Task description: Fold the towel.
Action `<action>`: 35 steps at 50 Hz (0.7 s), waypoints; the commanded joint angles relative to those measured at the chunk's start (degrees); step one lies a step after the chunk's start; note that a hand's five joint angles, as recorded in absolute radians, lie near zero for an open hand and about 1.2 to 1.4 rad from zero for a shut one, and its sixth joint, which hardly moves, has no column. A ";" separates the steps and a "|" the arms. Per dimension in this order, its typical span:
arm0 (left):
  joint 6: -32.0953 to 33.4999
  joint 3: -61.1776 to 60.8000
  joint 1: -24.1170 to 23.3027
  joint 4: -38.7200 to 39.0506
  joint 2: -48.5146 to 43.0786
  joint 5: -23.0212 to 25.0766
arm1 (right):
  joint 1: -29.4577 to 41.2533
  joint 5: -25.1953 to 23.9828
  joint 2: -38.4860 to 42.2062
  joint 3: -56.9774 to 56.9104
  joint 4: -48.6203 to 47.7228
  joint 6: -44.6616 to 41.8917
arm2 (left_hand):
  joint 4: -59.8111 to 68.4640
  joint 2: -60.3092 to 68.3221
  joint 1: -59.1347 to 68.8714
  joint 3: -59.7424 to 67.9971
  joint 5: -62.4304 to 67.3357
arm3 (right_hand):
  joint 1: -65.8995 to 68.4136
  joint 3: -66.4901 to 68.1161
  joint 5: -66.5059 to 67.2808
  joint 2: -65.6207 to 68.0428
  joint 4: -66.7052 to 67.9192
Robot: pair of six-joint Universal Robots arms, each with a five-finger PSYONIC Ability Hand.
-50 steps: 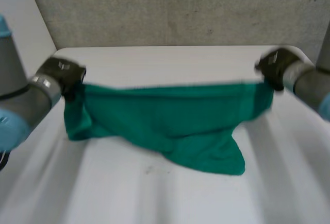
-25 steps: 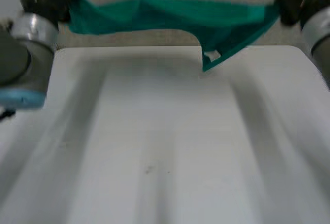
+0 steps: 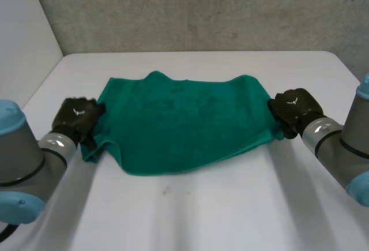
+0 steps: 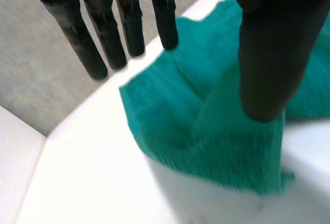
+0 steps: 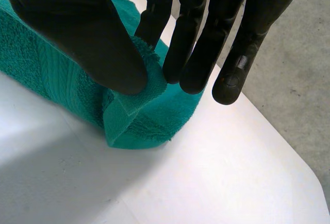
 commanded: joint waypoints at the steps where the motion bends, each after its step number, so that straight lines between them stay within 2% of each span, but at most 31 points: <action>1: -1.53 0.23 -0.61 -4.94 6.96 0.60 | 0.09 -0.01 -0.18 0.89 -0.82 0.29 | -15.90 -16.05 -13.86 -16.32 -15.91 | 23.50 11.95 14.35 12.34 11.63; 2: -5.28 0.14 -0.70 -8.59 7.57 2.00 | 0.09 -0.01 -0.18 0.98 -0.90 0.29 | -16.57 -16.71 -14.53 -16.98 -16.58 | 23.50 11.95 14.35 12.34 11.63; 5: -7.94 0.14 -0.79 -10.47 7.49 2.19 | 0.00 -0.01 -0.18 1.42 -1.08 0.38 | -16.41 -16.56 -14.37 -16.83 -16.42 | 23.50 11.95 14.35 12.34 11.63; 6: -11.87 0.14 -0.88 -12.21 7.05 2.01 | 0.09 -0.01 -0.09 1.59 -1.25 0.38 | -16.07 -16.22 -14.03 -16.49 -16.08 | 23.50 11.95 14.35 12.34 11.63; 11: -16.82 -0.38 -0.79 -11.97 5.38 0.96 | 0.09 0.08 -0.09 1.59 -1.26 0.65 | -15.40 -15.55 -13.36 -15.82 -15.41 | 23.50 11.95 14.35 12.34 11.63; 14: -17.09 -0.21 -0.88 -10.66 2.75 -2.37 | 0.00 0.43 -0.17 1.51 -1.17 0.82 | -14.40 -14.54 -12.35 -14.81 -14.40 | 23.50 11.95 14.35 12.34 11.63; 17: -17.09 -0.21 -0.88 -10.30 2.30 -3.44 | 0.00 0.52 -0.18 1.59 -1.17 1.00 | -13.88 -14.03 -11.84 -14.30 -13.89 | 23.50 11.95 14.35 12.34 11.63; 20: -17.79 0.49 -0.79 -7.06 -1.29 -9.75 | -0.09 0.60 -0.18 1.59 -1.17 1.00 | -10.53 -10.68 -8.49 -10.95 -10.54 | 23.50 11.95 14.35 12.34 11.63; 21: -17.79 0.67 -0.79 -6.09 -2.17 -10.55 | -0.09 0.69 -0.18 1.59 -1.08 1.00 | -9.02 -9.17 -6.98 -9.44 -9.03 | 23.50 11.95 14.35 12.34 11.63; 23: -17.71 0.93 -0.79 -5.11 -2.89 -11.00 | -0.09 0.61 -0.18 1.94 -1.08 1.00 | -7.49 -7.64 -5.45 -7.91 -7.50 | 23.50 11.95 14.35 12.34 11.63; 25: -17.44 2.51 -0.18 -1.35 -6.73 -11.52 | -0.17 0.60 -0.18 2.21 -1.08 1.00 | 0.87 0.72 2.91 0.45 0.86 | 23.50 11.95 14.35 12.34 11.63; 30: -17.09 3.92 0.35 -0.89 -9.39 -11.61 | -0.17 0.60 -0.18 2.30 -1.08 1.00 | 6.30 6.16 8.34 5.89 6.29 | 23.50 11.95 14.35 12.34 11.63; 34: -17.00 4.98 0.53 -0.98 -10.09 -11.70 | -0.79 0.69 -0.26 2.30 -1.08 0.91 | 16.23 16.08 18.27 15.81 16.22 | 23.50 11.95 14.35 12.34 11.63; 35: -16.92 5.06 0.79 -0.90 -9.75 -11.70 | -1.14 0.69 -0.35 2.21 -1.08 0.91 | 27.38 27.24 29.43 26.97 27.38 | 23.50 11.95 14.35 12.34 11.63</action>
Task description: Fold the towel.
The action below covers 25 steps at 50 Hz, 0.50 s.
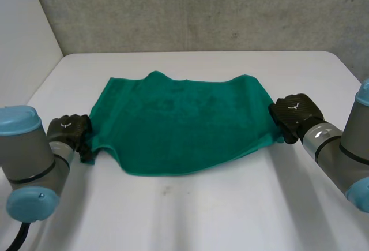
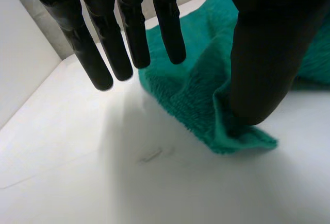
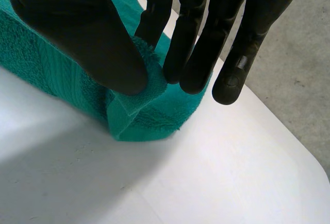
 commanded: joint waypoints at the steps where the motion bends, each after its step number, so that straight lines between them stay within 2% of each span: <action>1: 0.42 1.21 1.27 0.42 -0.50 0.19 | -1.22 0.15 -0.17 -0.24 -0.01 -0.18 | 40.66 40.52 40.15 40.80 41.11 | 23.50 11.95 14.36 12.34 11.63; 2: 0.42 0.86 1.97 0.42 1.07 0.19 | -1.66 0.24 -0.34 -0.67 0.25 -0.18 | 45.47 45.33 44.96 45.61 45.92 | 23.50 11.95 14.36 12.34 11.63; 3: 0.42 0.85 1.98 0.42 1.09 0.19 | -1.66 0.24 -0.34 -0.68 0.26 -0.18 | 45.52 45.38 45.01 45.66 45.97 | 23.50 11.95 14.36 12.34 11.63; 4: 0.51 -0.10 2.59 0.33 5.70 0.45 | -1.84 0.24 -0.60 -0.85 0.43 -0.27 | 45.52 45.38 45.01 45.66 45.97 | 23.50 11.95 14.36 12.34 11.63; 7: 1.30 -1.69 2.59 -0.19 11.18 0.71 | -2.19 0.07 -4.20 -2.52 1.92 -1.49 | 45.52 45.38 45.01 45.66 45.97 | 23.50 11.95 14.36 12.34 11.63; 10: 4.01 -2.75 2.42 -2.12 17.06 0.89 | -2.54 0.07 -8.15 -5.58 8.57 -4.38 | 45.52 45.38 45.01 45.66 45.97 | 23.50 11.95 14.36 12.34 11.63; 11: 7.16 -3.27 2.16 -4.22 21.78 0.98 | -2.54 0.07 -8.17 -5.60 8.61 -4.40 | 45.52 45.38 45.01 45.66 45.97 | 23.50 11.95 14.36 12.34 11.63; 12: 10.93 -3.28 2.07 -7.20 26.10 0.98 | -3.24 0.07 -9.99 -7.78 13.57 -6.49 | 45.52 45.38 45.01 45.66 45.97 | 23.50 11.95 14.36 12.34 11.63; 13: 10.97 -3.28 2.07 -7.22 26.14 0.98 | -4.37 0.07 -11.75 -10.06 19.10 -8.77 | 45.52 45.38 45.01 45.66 45.97 | 23.50 11.95 14.36 12.34 11.63; 14: 17.49 -2.93 2.15 -12.88 31.19 1.67 | -5.87 -0.02 -13.25 -12.17 24.98 -11.23 | 45.52 45.38 45.01 45.66 45.97 | 23.50 11.95 14.36 12.34 11.63; 17: 24.22 -2.93 2.68 -19.25 34.39 2.99 | -7.28 -0.11 -14.49 -13.77 30.38 -13.88 | 45.52 45.38 45.01 45.66 45.97 | 23.50 11.95 14.36 12.34 11.63; 19: 29.15 -3.01 3.03 -24.26 35.10 4.31 | -8.95 -0.02 -15.28 -15.44 38.63 -19.75 | 45.52 45.38 45.01 45.66 45.97 | 23.50 11.95 14.36 12.34 11.63; 22: 32.31 -3.71 3.65 -28.39 34.67 4.93 | -9.22 -0.02 -15.20 -15.62 41.30 -22.50 | 45.52 45.38 45.01 45.66 45.97 | 23.50 11.95 14.36 12.34 11.63; 25: 32.15 -4.24 4.00 -28.67 31.61 4.93 | -9.13 0.15 -13.79 -14.74 42.18 -25.93 | 45.52 45.38 45.01 45.66 45.97 | 23.50 11.95 14.36 12.34 11.63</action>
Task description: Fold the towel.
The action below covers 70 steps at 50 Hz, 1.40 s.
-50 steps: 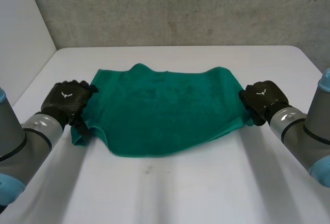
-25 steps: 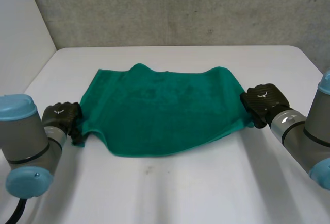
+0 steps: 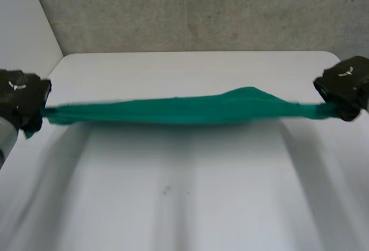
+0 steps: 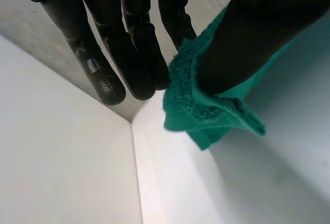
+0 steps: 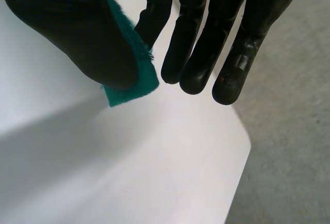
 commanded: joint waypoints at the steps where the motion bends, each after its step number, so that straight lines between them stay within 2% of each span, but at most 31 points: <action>1: 5.73 -1.23 1.12 -6.84 -4.63 1.27 | -0.98 0.62 2.46 0.27 7.18 -8.34 | 11.82 11.81 15.86 11.97 14.84 | 23.50 11.95 14.36 12.34 11.63; 3: 5.82 -1.23 1.21 -6.49 -8.15 1.27 | -0.80 0.89 3.61 0.63 7.09 -8.34 | 11.82 11.81 15.86 11.97 14.84 | 23.50 11.95 14.36 12.34 11.63; 4: 5.82 -1.06 1.12 -6.14 -11.38 1.27 | -0.54 1.84 7.18 1.32 6.83 -8.34 | 11.82 11.81 15.86 11.97 14.84 | 23.50 11.95 14.36 12.34 11.63; 7: 5.99 -0.53 1.12 -5.35 -15.70 1.09 | -0.54 2.21 8.27 1.42 6.47 -8.34 | 11.82 11.81 15.86 11.97 14.84 | 23.50 11.95 14.36 12.34 11.63; 10: 6.34 1.66 0.68 -3.59 -20.37 0.92 | -0.54 5.18 13.44 0.63 3.58 -8.52 | 11.82 11.81 15.86 11.97 14.84 | 23.50 11.95 14.36 12.34 11.63; 16: 6.96 11.23 -0.28 -1.39 -27.41 0.65 | 0.43 8.36 18.46 -3.84 0.85 -9.14 | 11.82 11.81 15.86 11.97 14.84 | 23.50 11.95 14.36 12.34 11.63; 18: 7.05 13.25 -0.55 -1.21 -28.20 0.65 | 2.45 8.62 21.01 -9.98 0.23 -8.87 | 11.82 11.81 15.86 11.97 14.84 | 23.50 11.95 14.36 12.34 11.63; 20: 7.66 21.24 -1.77 -0.86 -30.22 0.39 | 2.89 8.71 21.81 -12.82 0.14 -8.61 | 11.82 11.81 15.86 11.97 14.84 | 23.50 11.95 14.36 12.34 11.63; 22: 8.89 31.08 -3.27 -0.16 -31.80 0.04 | 4.47 9.93 24.34 -27.59 -1.86 -6.16 | 11.82 11.81 15.86 11.97 14.84 | 23.50 11.95 14.36 12.34 11.63; 24: 8.98 34.36 -3.71 0.63 -31.98 -0.31 | 5.78 11.07 25.06 -39.03 -8.60 1.27 | 11.82 11.81 15.86 11.97 14.84 | 23.50 11.95 14.36 12.34 11.63; 25: 8.29 40.45 -3.97 4.64 -31.81 -1.10 | 5.79 11.08 25.06 -39.10 -8.65 1.32 | 11.82 11.81 15.86 11.97 14.84 | 23.50 11.95 14.36 12.34 11.63; 26: 7.41 44.00 -4.67 9.72 -31.29 -1.54 | 6.32 11.26 25.23 -42.58 -12.39 5.24 | 11.82 11.81 15.86 11.97 14.84 | 23.50 11.95 14.36 12.34 11.63; 27: 7.40 44.03 -4.68 9.77 -31.28 -1.54 | 6.23 11.08 24.02 -44.27 -20.52 13.02 | 11.82 11.81 15.86 11.97 14.84 | 23.50 11.95 14.36 12.34 11.63; 29: 2.24 44.56 -5.12 22.02 -28.40 -1.81 | 6.06 10.47 21.30 -42.71 -26.64 17.82 | 11.82 11.81 15.86 11.97 14.84 | 23.50 11.95 14.36 12.34 11.63; 31: -0.59 44.04 -5.12 25.32 -27.07 -1.81 | 5.97 10.03 17.26 -40.08 -29.73 19.60 | 11.82 11.81 15.86 11.97 14.84 | 23.50 11.95 14.36 12.34 11.63; 34: -3.58 42.02 -4.24 23.05 -25.92 -1.55 | 5.44 7.05 12.50 -33.84 -29.48 18.64 | 11.82 11.81 15.86 11.97 14.84 | 23.50 11.95 14.36 12.34 11.63; 38: -4.90 37.72 -4.24 19.36 -26.09 -1.11 | 5.26 5.11 13.89 -26.55 -28.77 16.71 | 11.82 11.81 15.86 11.97 14.84 | 23.50 11.95 14.36 12.34 11.63; 48: -4.90 26.02 -3.98 18.83 -26.45 -1.02 | 5.88 4.58 16.79 -17.40 -23.95 14.33 | 11.82 11.81 15.86 11.97 14.84 | 23.50 11.95 14.36 12.34 11.63; 51: -4.73 22.85 -4.15 18.83 -26.10 -0.84 | 6.23 4.32 19.78 -15.46 -20.96 14.86 | 11.82 11.81 15.86 11.97 14.84 | -5.29 -16.85 -14.44 -16.45 -17.17; 53: -4.73 22.15 -4.59 18.83 -25.83 -0.84 | 6.93 3.88 21.62 -14.93 -18.85 16.08 | 11.82 11.81 15.86 11.97 14.84 | -14.90 -26.46 -24.05 -26.06 -26.78; 55: -4.55 21.45 -5.20 18.74 -24.52 -0.93 | 7.28 3.70 22.33 -15.02 -18.23 16.96 | 11.82 11.81 15.86 11.97 14.84 | -18.62 -30.18 -27.77 -29.78 -30.50; 56: -4.47 21.18 -5.47 18.74 -23.38 -0.84 | 8.07 3.00 23.55 -15.63 -17.36 19.23 | 11.82 11.81 15.86 11.97 14.84 | -25.32 -36.88 -34.47 -36.48 -37.20; 58: -4.38 20.92 -7.30 18.65 -19.18 -0.84 | 8.95 1.60 24.70 -16.68 -16.73 21.88 | 11.82 11.81 15.86 11.97 14.84 | -30.25 -41.80 -39.39 -41.41 -42.12; 60: -4.29 20.92 -8.10 18.65 -17.41 -0.84 | 9.83 -3.48 26.11 -20.27 -15.68 26.79 | 11.82 11.81 15.86 11.97 14.84 | -37.80 -49.35 -46.94 -48.96 -49.68; 62: -4.38 20.74 -10.65 18.39 -11.10 -0.75 | 9.92 -7.44 26.55 -21.95 -15.24 29.44 | 11.82 11.81 15.86 11.97 14.84 | -40.52 -52.07 -49.66 -51.68 -52.39; 63: -4.38 20.65 -11.09 18.39 -9.24 -0.75 | 9.75 -11.64 26.90 -23.61 -15.15 31.80 | 11.82 11.81 15.86 11.97 14.84 | -42.03 -53.58 -51.17 -53.19 -53.90; 64: -4.46 20.39 -11.44 18.39 -7.57 -0.67 | 9.75 -11.68 26.90 -23.63 -15.15 31.82 | 11.82 11.81 15.86 11.97 14.84 | -42.04 -53.60 -51.19 -53.20 -53.92; 65: -4.38 20.04 -11.71 18.39 -4.59 -0.67 | 9.57 -17.42 27.95 -26.94 -15.06 35.65 | 11.82 11.81 15.86 11.97 14.84 | -41.88 -53.43 -51.02 -53.04 -53.75; 70: -4.38 18.98 -13.47 17.60 3.78 1.35 | 10.01 -23.89 32.61 -32.85 -14.80 42.62 | 11.82 11.81 15.86 11.97 14.84 | -41.71 -53.26 -50.85 -52.87 -53.58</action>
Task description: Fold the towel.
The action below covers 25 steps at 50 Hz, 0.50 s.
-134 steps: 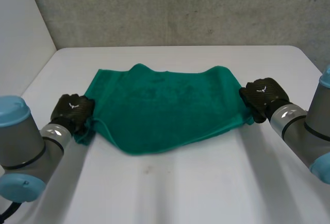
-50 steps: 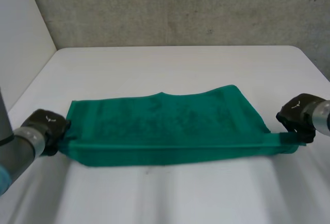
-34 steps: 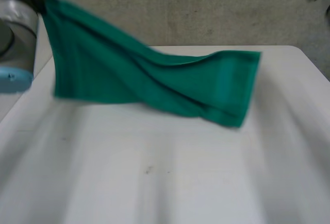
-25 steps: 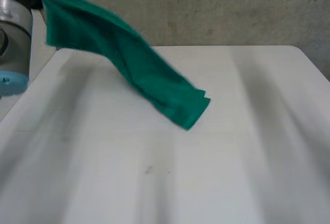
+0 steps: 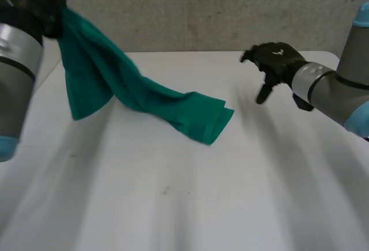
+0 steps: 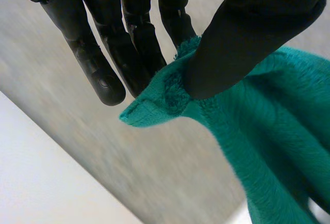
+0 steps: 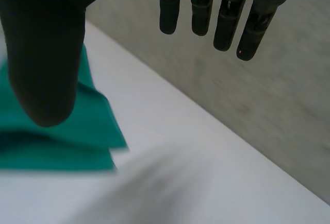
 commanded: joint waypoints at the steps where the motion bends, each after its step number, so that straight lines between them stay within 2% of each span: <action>1: -0.01 -1.25 -2.90 -0.84 13.31 2.03 | 0.65 -14.71 7.39 -11.62 0.39 13.85 | 11.55 11.30 15.77 11.62 13.98 | 0.62 -0.64 -0.84 -1.77 -1.18; 3: -0.01 -1.60 -3.60 -1.63 15.93 3.25 | 1.36 -15.25 8.38 -12.87 0.30 15.11 | 11.55 11.30 15.77 11.62 13.98 | 0.96 -0.30 -0.50 -1.43 -0.84; 5: -0.01 -1.69 -4.39 -2.42 18.49 4.31 | 4.85 -16.82 13.62 -17.94 0.56 18.43 | 11.55 11.30 15.77 11.62 13.98 | 1.13 -0.13 -0.33 -1.27 -0.68; 15: 0.08 -1.60 -5.45 -3.48 20.96 4.49 | 11.55 -18.59 26.12 -26.14 1.70 20.38 | 11.55 11.30 15.77 11.62 13.98 | 4.15 2.89 2.68 1.75 2.34; 16: 0.08 -1.69 -5.45 -3.48 21.05 4.49 | 12.08 -18.76 26.83 -26.41 2.14 20.47 | 11.55 11.30 15.77 11.62 13.98 | 7.32 6.06 5.86 4.93 5.52; 18: 0.08 -1.77 -5.45 -3.39 21.05 4.49 | 12.96 -19.03 27.89 -26.67 2.85 20.38 | 11.55 11.30 15.77 11.62 13.98 | 25.41 24.15 23.95 23.01 23.60; 19: 0.08 -1.77 -5.45 -3.39 21.05 4.49 | 13.22 -18.42 28.50 -27.37 2.94 20.47 | 11.55 11.30 15.77 11.62 13.98 | 55.16 53.90 53.70 52.77 53.36; 20: 0.16 -1.77 -5.45 -3.39 20.96 4.49 | 13.22 -18.41 28.51 -27.38 2.94 20.47 | 11.55 11.30 15.77 11.62 13.98 | 55.46 54.20 53.99 53.06 53.65; 21: 0.60 -1.77 -5.45 -3.39 20.52 4.49 | 12.96 -16.50 28.51 -29.03 2.94 20.38 | 11.55 11.30 15.77 11.62 13.98 | 65.40 64.13 63.93 63.00 63.59; 24: 2.43 -1.86 -4.92 -3.39 19.47 4.40 | 12.17 -11.84 27.11 -29.66 2.76 19.42 | 11.55 11.30 15.77 11.62 13.98 | 65.50 64.23 64.03 63.10 63.69; 25: 2.45 -1.86 -4.92 -3.39 19.47 4.40 | 11.13 -8.43 25.10 -29.92 2.85 18.37 | 11.55 11.30 15.77 11.62 13.98 | 65.50 64.23 64.03 63.10 63.69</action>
